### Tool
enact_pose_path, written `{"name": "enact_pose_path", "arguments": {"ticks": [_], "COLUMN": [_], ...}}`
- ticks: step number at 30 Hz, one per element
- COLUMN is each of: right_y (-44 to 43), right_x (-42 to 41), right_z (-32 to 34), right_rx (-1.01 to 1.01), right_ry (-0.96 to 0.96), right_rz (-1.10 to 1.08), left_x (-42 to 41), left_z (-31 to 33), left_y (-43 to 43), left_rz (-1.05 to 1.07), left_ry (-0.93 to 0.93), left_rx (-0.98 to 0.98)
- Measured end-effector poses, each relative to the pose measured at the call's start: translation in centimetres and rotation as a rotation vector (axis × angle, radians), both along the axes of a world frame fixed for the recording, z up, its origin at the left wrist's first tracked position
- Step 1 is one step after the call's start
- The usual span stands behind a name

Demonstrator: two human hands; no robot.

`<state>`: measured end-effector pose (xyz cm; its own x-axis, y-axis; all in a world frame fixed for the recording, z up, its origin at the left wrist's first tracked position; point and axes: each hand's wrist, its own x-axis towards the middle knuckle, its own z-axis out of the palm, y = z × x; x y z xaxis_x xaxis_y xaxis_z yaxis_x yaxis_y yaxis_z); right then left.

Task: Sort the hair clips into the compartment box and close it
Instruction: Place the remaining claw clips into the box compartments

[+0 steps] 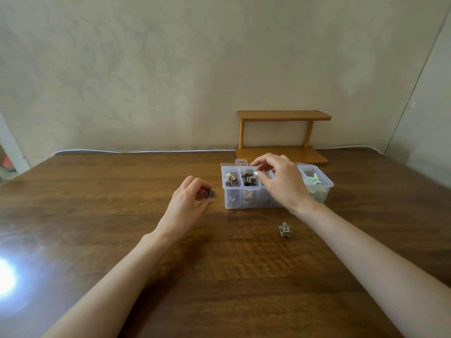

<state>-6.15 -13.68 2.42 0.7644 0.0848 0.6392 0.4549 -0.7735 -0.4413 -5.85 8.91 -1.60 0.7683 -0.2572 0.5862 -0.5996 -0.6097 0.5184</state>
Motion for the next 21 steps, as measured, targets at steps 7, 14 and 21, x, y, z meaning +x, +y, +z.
{"name": "enact_pose_path", "arguments": {"ticks": [7,14,21], "right_y": [-2.6,-3.8,-4.8], "right_x": [-4.1,-5.3,-5.4], "right_z": [-2.3,-4.2,-3.5], "right_rx": [0.029,0.047,-0.076], "right_ry": [0.044,0.342,0.541], "right_rz": [0.024,0.159,0.206], "left_x": [-0.4,-0.9,0.5], "left_z": [-0.1,-0.1,1.1], "left_y": [-0.8,-1.8,-3.1], "left_rz": [-0.001,0.02,0.15], "left_ry": [-0.026,-0.075,-0.161], "left_rx": [-0.053,-0.013,0.058]}}
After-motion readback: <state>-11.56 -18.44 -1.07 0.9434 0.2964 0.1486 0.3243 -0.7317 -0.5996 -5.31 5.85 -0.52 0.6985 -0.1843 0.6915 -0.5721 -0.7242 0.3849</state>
